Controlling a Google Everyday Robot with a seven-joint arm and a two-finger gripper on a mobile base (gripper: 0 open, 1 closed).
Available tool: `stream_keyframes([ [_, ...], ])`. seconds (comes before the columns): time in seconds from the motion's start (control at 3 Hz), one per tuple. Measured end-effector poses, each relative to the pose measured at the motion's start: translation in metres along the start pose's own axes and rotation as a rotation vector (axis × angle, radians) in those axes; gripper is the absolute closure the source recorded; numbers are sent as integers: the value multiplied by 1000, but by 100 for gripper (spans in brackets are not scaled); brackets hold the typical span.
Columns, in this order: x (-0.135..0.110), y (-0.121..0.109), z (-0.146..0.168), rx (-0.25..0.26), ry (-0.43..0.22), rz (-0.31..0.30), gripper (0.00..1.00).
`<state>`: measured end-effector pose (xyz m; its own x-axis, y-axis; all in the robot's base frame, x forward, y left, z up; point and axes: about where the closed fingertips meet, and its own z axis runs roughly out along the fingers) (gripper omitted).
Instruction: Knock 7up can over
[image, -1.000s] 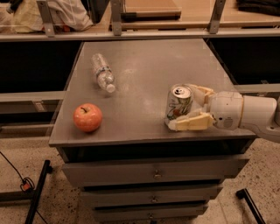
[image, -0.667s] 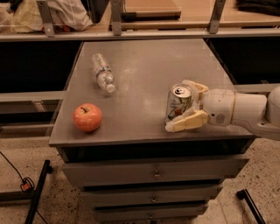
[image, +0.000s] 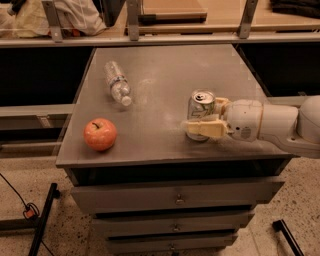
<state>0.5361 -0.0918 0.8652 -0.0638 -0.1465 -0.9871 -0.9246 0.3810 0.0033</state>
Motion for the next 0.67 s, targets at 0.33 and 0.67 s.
stream_keyframes([
  [0.33,-1,5,-6,-2,4,0,65],
  [0.67,-10,-3,-10,-8,81,-14,88],
])
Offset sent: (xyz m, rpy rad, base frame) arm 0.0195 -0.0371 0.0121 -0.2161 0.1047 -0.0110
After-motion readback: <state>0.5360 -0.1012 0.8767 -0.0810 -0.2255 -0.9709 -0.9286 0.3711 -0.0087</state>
